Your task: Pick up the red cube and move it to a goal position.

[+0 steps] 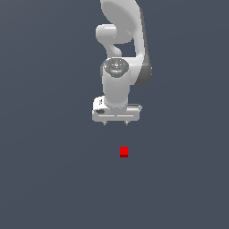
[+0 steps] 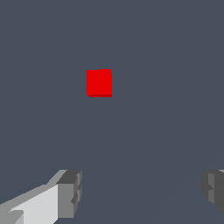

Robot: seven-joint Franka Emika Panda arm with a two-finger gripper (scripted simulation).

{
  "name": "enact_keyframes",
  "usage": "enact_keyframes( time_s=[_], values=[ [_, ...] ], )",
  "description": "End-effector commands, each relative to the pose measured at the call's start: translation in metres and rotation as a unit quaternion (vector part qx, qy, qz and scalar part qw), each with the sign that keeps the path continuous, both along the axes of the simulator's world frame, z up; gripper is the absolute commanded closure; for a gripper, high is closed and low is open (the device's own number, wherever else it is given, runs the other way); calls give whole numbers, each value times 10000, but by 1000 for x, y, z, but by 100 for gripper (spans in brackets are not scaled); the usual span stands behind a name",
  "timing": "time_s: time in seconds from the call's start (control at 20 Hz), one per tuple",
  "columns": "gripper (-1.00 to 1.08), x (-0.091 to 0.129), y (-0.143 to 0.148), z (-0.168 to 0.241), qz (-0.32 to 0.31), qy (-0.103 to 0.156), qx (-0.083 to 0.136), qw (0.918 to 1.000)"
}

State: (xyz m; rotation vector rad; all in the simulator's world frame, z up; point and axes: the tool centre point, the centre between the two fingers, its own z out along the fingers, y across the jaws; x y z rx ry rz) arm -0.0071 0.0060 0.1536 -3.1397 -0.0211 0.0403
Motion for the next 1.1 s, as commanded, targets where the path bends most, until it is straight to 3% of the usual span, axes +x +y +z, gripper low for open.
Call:
enact_keyframes(
  time_s=[0.0, 0.5, 1.05],
  values=[
    [-92, 0, 0, 0, 0, 0, 0, 10000],
    [-92, 13, 6, -21, 12, -19, 1, 10000],
    [-92, 54, 26, -85, 50, -80, 0, 10000]
  ],
)
